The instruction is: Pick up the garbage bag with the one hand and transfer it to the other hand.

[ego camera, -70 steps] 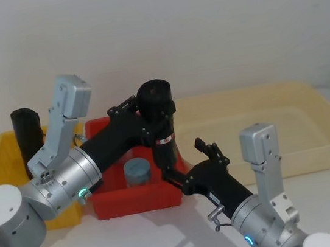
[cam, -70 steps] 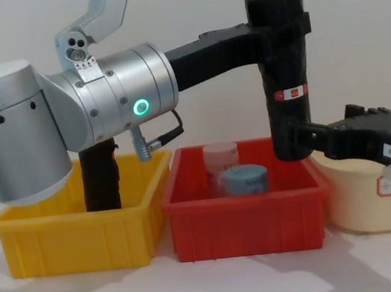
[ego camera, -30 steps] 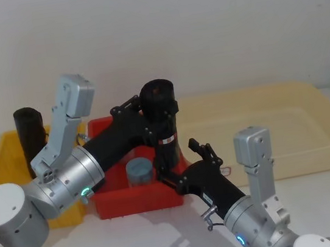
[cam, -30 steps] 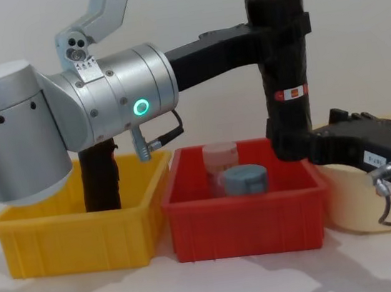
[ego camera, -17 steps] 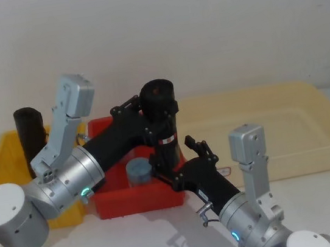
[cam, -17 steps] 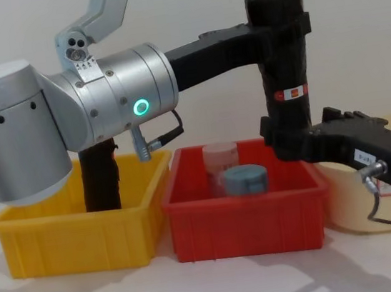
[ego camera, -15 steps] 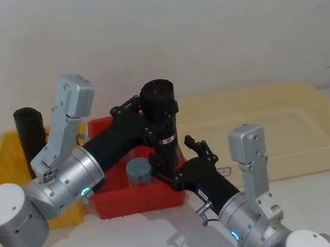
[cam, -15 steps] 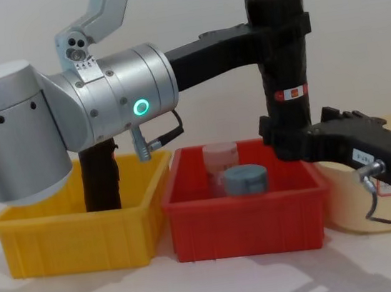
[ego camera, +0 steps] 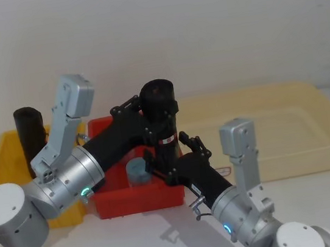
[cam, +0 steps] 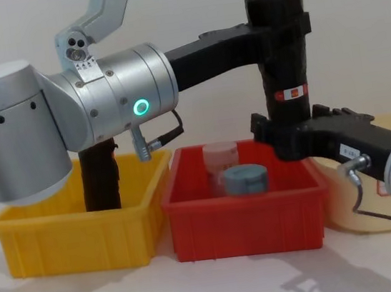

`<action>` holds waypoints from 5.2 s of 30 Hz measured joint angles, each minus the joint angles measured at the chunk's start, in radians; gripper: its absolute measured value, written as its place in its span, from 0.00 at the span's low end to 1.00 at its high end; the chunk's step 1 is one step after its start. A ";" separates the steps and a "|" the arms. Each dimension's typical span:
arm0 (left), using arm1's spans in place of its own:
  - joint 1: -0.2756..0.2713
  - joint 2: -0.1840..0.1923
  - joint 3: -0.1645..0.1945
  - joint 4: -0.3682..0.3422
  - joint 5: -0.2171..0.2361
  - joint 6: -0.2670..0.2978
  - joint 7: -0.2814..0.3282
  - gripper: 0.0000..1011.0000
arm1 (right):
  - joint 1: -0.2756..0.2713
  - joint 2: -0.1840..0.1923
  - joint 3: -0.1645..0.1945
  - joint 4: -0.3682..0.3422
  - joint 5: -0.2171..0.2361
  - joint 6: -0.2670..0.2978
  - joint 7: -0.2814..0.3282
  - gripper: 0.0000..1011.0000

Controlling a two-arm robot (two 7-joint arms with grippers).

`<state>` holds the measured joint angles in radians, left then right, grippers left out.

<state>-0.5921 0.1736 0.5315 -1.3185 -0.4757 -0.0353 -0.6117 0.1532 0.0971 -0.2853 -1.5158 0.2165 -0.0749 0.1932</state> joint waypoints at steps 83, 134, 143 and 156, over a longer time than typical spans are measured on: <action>0.000 0.000 0.000 0.000 0.000 0.000 0.000 0.99 | 0.251 -0.078 0.222 0.213 -0.119 0.185 -0.261 0.61; 0.421 0.155 -0.183 -0.488 0.111 0.007 0.393 0.99 | 0.155 -0.031 0.143 -0.070 -0.218 0.324 -0.185 0.99; 0.577 0.173 -0.257 -0.596 0.149 -0.044 0.492 0.99 | 0.124 -0.033 0.092 -0.098 -0.228 0.351 -0.134 0.99; 0.785 0.181 -0.361 -0.699 0.180 -0.149 0.594 0.99 | 0.110 -0.015 0.047 -0.118 -0.245 0.397 -0.065 0.99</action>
<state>0.1930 0.3548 0.1705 -2.0177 -0.2954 -0.1838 -0.0180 0.2628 0.0819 -0.2381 -1.6335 -0.0287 0.3225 0.1283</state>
